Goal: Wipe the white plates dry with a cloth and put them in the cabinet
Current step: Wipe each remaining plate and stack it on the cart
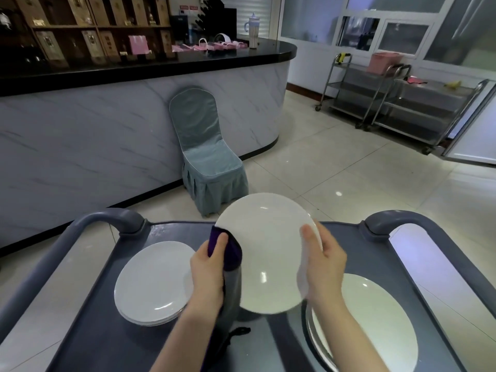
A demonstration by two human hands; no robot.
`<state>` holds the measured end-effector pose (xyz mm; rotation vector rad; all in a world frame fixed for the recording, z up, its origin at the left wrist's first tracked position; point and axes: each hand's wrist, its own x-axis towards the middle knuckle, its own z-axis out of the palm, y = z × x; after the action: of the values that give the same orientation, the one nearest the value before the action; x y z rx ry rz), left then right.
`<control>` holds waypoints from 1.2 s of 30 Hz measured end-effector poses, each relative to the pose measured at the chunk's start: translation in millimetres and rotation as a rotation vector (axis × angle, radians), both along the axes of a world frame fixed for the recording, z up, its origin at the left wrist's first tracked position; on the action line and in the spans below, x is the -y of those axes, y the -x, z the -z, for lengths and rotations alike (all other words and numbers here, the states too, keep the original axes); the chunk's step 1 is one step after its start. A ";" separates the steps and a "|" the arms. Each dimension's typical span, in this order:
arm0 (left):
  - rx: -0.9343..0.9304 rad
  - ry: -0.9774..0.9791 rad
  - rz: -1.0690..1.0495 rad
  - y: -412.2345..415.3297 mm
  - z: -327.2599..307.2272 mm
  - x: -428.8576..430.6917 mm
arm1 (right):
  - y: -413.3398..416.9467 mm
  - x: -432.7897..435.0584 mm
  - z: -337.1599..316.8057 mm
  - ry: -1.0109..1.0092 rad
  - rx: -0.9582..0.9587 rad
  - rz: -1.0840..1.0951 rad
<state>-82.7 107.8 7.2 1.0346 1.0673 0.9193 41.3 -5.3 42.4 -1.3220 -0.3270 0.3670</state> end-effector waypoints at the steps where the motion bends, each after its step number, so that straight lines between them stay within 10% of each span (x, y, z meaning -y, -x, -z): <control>1: 0.048 0.094 -0.080 -6.2 2.3 10.3 | 11.7 -5.0 3.7 -0.024 -0.051 0.108; 7: 0.084 0.187 -0.153 -4.2 8.3 12.4 | 24.7 -0.5 25.7 0.149 -0.039 0.091; 18: -0.302 -0.488 0.495 13.9 -24.7 -33.1 | -36.3 1.8 -25.4 0.598 0.622 -0.621; 28: -0.055 0.002 0.175 21.9 10.7 2.9 | -25.2 6.3 -10.7 0.252 0.166 -0.163; 36: -0.382 -0.439 0.485 19.9 -11.8 -28.6 | -22.7 8.3 -7.7 0.478 0.446 -0.514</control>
<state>-102.5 136.4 19.0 1.7969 0.8702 0.5755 64.0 -13.7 50.0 -1.7845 -1.0120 0.6042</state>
